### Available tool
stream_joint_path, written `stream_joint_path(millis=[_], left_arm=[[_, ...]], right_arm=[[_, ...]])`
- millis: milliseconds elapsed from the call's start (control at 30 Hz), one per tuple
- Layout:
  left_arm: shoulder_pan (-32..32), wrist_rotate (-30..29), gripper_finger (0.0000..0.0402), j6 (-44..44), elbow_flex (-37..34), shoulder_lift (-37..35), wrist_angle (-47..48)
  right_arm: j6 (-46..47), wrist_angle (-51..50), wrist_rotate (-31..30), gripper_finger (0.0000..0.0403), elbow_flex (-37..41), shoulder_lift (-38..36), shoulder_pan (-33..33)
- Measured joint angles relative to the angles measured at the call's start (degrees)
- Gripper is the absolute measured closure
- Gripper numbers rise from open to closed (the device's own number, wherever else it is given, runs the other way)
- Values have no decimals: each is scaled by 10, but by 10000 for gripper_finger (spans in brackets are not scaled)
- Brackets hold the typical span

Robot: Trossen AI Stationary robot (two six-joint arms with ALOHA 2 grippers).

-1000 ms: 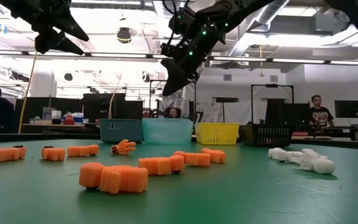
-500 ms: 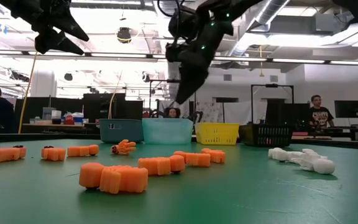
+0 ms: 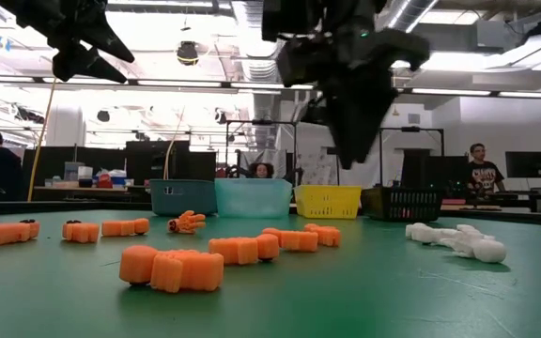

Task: Sort Halloween decoration
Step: Put the white skeleton toy into the blue transparent bin

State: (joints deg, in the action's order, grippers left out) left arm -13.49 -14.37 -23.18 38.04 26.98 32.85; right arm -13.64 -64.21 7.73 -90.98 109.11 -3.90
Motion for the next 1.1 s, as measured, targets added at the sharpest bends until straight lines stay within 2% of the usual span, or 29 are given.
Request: stream_joint_path(millis=[333,600,800,1100], left_arm=[[0,0,141,0,0,0,13],[0,0,141,0,0,0,12],[0,0,141,-5,0,0,12],[0,0,141,-16,0,0,12]], right_arm=[[55,69,1,271,80,-52,-75],[37,133,-3,271,164,-65,-121],[42,177,-117,271,208,-64,-147],[26,196,-109,271,211,-64,-147]])
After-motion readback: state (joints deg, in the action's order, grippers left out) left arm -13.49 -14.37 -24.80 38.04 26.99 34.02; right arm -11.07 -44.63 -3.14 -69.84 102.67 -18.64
